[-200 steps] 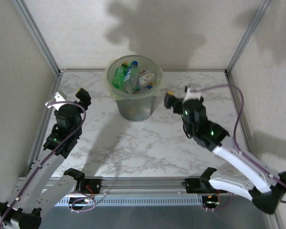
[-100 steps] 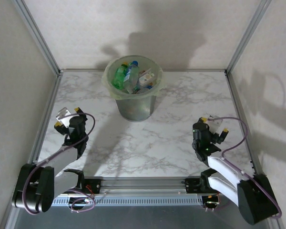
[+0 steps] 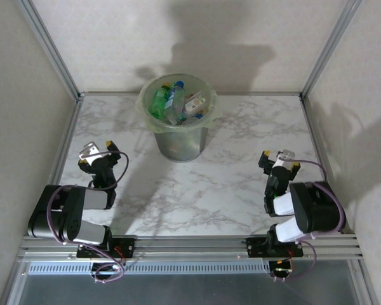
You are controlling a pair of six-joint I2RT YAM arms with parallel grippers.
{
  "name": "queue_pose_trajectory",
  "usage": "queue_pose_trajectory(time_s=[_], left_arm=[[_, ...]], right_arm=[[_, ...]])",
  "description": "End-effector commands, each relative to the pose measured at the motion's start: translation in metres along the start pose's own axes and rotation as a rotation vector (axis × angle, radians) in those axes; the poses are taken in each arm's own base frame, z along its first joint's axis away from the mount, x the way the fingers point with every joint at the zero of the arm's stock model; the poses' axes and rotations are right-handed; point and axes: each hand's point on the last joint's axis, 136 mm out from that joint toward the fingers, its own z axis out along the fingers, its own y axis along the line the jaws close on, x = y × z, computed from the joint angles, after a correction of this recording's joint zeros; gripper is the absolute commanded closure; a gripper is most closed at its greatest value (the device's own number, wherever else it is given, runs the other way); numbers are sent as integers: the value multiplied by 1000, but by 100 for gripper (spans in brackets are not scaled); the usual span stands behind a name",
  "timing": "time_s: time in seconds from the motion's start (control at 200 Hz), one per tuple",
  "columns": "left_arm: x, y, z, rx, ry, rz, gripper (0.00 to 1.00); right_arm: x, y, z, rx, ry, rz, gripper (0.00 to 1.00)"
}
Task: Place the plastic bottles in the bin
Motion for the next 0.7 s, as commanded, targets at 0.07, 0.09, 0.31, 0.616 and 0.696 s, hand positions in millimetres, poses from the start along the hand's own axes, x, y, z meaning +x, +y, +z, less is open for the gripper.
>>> queue_pose_trajectory(time_s=[0.07, 0.09, 0.31, 0.616, 0.696], left_arm=[[6, -26, -4, 134, -19, 52, 1], [3, -27, -3, 136, -38, 50, 1], [2, -29, -4, 120, -48, 68, 1], [4, -30, -4, 120, -42, 77, 1], [3, -30, -4, 119, -42, 76, 1]], right_arm=[[-31, 20, 18, -149, -77, 42, 1], [-30, 20, 19, -146, -71, 42, 1], [-31, 20, 18, -148, -77, 39, 1], [-31, 20, 18, -148, -77, 37, 1], [-31, 21, 19, -148, -78, 37, 1]])
